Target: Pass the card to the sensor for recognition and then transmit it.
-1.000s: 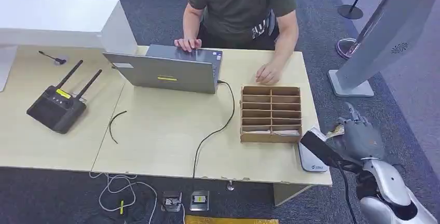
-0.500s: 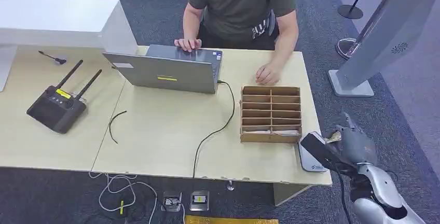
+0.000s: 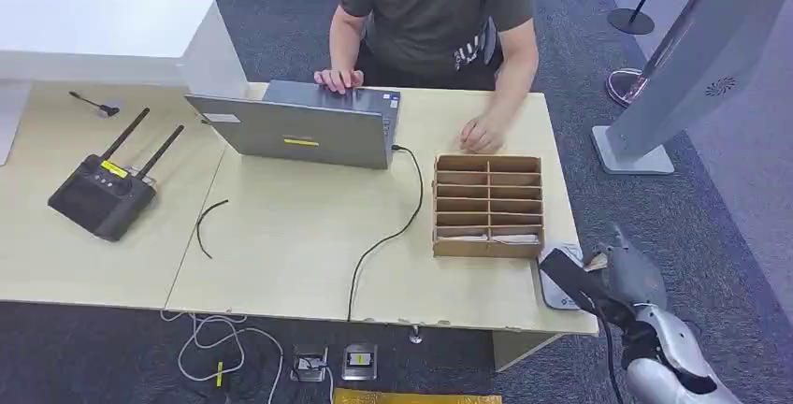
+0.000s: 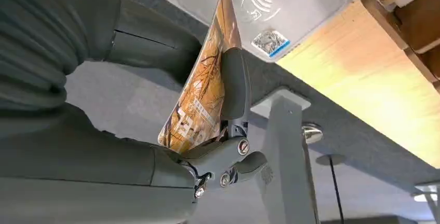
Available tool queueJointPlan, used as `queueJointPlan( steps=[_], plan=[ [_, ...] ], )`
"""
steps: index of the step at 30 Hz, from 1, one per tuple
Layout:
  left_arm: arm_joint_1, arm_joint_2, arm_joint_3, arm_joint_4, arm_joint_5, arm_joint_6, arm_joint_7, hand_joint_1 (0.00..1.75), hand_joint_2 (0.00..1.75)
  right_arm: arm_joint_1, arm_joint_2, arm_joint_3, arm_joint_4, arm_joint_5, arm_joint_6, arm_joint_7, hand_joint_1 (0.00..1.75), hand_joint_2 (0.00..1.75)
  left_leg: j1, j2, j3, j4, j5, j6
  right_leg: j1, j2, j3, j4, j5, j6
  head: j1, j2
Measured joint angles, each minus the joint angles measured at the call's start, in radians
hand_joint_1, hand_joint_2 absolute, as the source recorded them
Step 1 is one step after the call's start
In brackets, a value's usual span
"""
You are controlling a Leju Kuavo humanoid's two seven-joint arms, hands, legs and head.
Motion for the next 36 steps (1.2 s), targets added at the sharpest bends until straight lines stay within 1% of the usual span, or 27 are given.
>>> queueJointPlan(
  steps=[7, 19, 24, 27, 30, 31, 33, 36],
  plan=[
    [0.003, 0.000, 0.000, 0.000, 0.000, 0.002, 0.006, 0.00, 0.00, 0.001, 0.017, 0.011, 0.059, -0.043, -0.019, -0.018, 1.75, 1.75, 0.000, 0.000, 0.000, 0.000, 0.000, 0.000, 0.000, 0.000, 0.000, 0.000, 0.000, 0.000, 0.000, 0.000],
    [0.009, 0.001, 0.000, 0.000, 0.003, 0.002, 0.008, 0.00, 0.00, -0.006, 0.040, 0.027, 0.089, -0.063, -0.047, -0.024, 1.75, 1.75, 0.000, 0.002, 0.001, 0.000, 0.000, 0.000, 0.000, 0.002, 0.001, 0.000, 0.000, 0.000, 0.000, 0.000],
    [0.009, 0.001, 0.000, 0.000, 0.003, 0.002, 0.009, 0.00, 0.00, -0.008, 0.041, 0.035, 0.093, -0.062, -0.061, -0.024, 1.75, 1.75, 0.000, 0.002, 0.001, 0.000, 0.000, 0.000, 0.000, 0.002, 0.001, 0.000, 0.000, 0.000, 0.000, 0.000],
    [0.009, 0.003, 0.000, 0.000, 0.003, 0.002, 0.009, 0.00, 0.00, -0.009, 0.040, 0.042, 0.094, -0.037, -0.091, -0.022, 1.75, 1.75, 0.000, 0.001, 0.001, 0.000, 0.000, 0.000, 0.000, 0.001, 0.001, 0.000, 0.000, 0.000, 0.000, 0.000],
    [0.010, 0.003, 0.000, 0.000, 0.000, 0.002, 0.009, 0.00, 0.00, -0.011, 0.029, 0.040, 0.065, 0.035, -0.125, 0.005, 1.75, 1.75, 0.000, 0.001, 0.000, 0.000, 0.000, 0.000, 0.000, 0.002, 0.001, 0.000, 0.001, 0.000, 0.000, 0.000],
    [0.010, 0.005, 0.000, 0.000, -0.001, 0.002, 0.009, 0.00, 0.00, -0.017, 0.021, 0.038, 0.041, 0.066, -0.125, 0.020, 1.75, 1.75, 0.000, 0.002, 0.000, 0.000, 0.000, 0.000, 0.000, 0.002, 0.000, 0.000, 0.001, 0.000, 0.000, 0.000],
    [0.009, 0.006, 0.000, 0.000, -0.003, 0.002, 0.009, 0.00, 0.00, -0.041, 0.002, 0.029, -0.020, 0.120, -0.104, 0.058, 1.75, 1.75, 0.000, 0.003, 0.001, 0.000, 0.000, 0.000, 0.000, 0.004, 0.000, 0.000, 0.001, 0.000, 0.000, 0.000],
    [0.009, 0.007, 0.000, 0.000, -0.009, 0.002, 0.009, 0.00, 0.00, -0.091, -0.037, 0.003, -0.125, 0.169, -0.043, 0.112, 1.75, 1.75, 0.000, 0.003, 0.001, 0.000, 0.000, 0.000, 0.000, 0.004, 0.000, 0.000, 0.001, 0.000, 0.000, 0.000]
  ],
)
